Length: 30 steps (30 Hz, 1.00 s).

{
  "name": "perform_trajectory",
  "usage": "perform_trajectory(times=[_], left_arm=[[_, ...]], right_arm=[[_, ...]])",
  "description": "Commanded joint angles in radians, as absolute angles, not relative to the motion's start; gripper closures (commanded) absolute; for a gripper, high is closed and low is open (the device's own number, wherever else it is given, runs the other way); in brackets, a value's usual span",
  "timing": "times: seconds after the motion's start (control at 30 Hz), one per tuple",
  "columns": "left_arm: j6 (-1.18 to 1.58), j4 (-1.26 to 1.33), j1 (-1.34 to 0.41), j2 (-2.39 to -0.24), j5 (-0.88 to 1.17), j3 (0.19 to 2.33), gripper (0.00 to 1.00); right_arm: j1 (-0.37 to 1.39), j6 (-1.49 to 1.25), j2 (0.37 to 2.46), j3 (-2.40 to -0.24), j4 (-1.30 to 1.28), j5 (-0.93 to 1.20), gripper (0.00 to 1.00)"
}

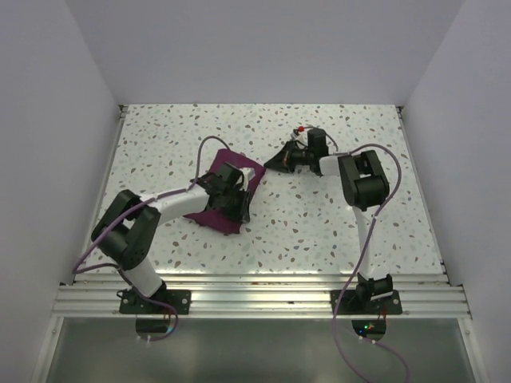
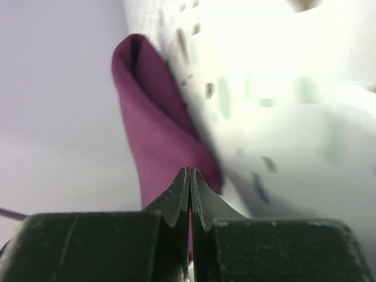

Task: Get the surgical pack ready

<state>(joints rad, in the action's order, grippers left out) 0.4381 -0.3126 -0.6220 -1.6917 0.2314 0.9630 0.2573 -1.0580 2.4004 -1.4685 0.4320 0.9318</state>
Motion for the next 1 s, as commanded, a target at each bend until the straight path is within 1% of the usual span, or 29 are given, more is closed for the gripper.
perform_trajectory(times=[0.0,0.07,0.2,0.23,0.4,0.47,0.5,0.63,0.7,0.77,0.97], left_arm=[[0.371,-0.417,-0.611,-1.611,0.204,1.017,0.68],[0.370,-0.449,-0.612,-1.559,0.230,1.045,0.66],[0.385,-0.485,-0.611,-1.458,0.293,1.107,0.62],[0.400,-0.489,-0.611,-1.435,0.296,1.114,0.60],[0.448,-0.520,-0.607,-1.316,0.236,1.170,0.56],[0.477,-0.525,-0.606,-1.289,0.194,1.177,0.54],[0.489,-0.522,-0.607,-1.281,0.181,1.172,0.53],[0.561,-0.445,-0.600,-1.211,0.112,1.103,0.48],[0.590,-0.417,-0.594,-1.197,0.107,1.056,0.48],[0.601,-0.393,-0.586,-1.193,0.107,1.036,0.47],[0.611,-0.342,-0.571,-1.215,0.123,0.993,0.48]], right_arm=[[0.229,-0.879,2.323,-1.522,0.169,0.853,1.00],[0.229,-0.817,2.270,-1.558,0.100,0.833,1.00],[0.230,-0.697,2.154,-1.582,-0.148,0.767,1.00],[0.230,-0.678,2.128,-1.556,-0.179,0.735,1.00],[0.235,-0.523,1.915,-1.424,-0.424,0.615,1.00],[0.238,-0.482,1.850,-1.320,-0.463,0.562,1.00],[0.241,-0.471,1.777,-1.286,-0.504,0.545,1.00],[0.242,-0.456,1.580,-1.070,-0.534,0.480,0.96],[0.241,-0.465,1.493,-1.022,-0.541,0.474,0.95],[0.242,-0.475,1.456,-0.976,-0.537,0.479,0.94],[0.242,-0.512,1.401,-0.945,-0.522,0.531,0.91]])
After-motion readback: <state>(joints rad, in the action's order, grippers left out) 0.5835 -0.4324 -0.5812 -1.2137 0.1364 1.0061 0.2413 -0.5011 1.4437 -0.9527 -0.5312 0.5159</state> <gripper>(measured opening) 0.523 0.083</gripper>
